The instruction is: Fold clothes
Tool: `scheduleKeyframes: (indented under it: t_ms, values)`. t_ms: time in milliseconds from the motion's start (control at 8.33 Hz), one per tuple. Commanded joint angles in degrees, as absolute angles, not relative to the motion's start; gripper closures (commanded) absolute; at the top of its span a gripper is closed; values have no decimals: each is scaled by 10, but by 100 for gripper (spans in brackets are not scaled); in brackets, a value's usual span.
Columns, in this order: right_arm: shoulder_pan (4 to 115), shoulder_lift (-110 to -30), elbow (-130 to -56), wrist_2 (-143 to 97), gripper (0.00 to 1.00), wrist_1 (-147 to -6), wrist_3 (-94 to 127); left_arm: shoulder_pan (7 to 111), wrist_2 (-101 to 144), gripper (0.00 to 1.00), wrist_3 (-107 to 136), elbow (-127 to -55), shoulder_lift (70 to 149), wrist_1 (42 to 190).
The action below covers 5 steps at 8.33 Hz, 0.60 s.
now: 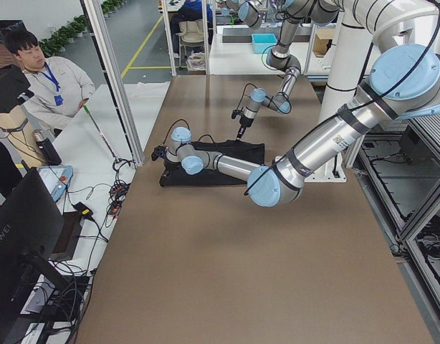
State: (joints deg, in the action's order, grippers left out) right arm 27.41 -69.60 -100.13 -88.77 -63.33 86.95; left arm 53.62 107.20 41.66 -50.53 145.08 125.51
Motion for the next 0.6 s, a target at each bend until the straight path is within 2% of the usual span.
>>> scheduleKeyframes:
  t_ms: [0, 120, 480]
  values:
    - [277, -698, -1009, -885, 18, -634, 846, 536, 1071, 0, 417, -505, 1450, 1256]
    - [282, -696, -1023, -892, 6, -635, 842, 536, 1072, 0, 417, -505, 1450, 1255]
    - [272, -678, -1073, -911, 6, -741, 840, 536, 1071, 0, 417, -505, 1449, 1255]
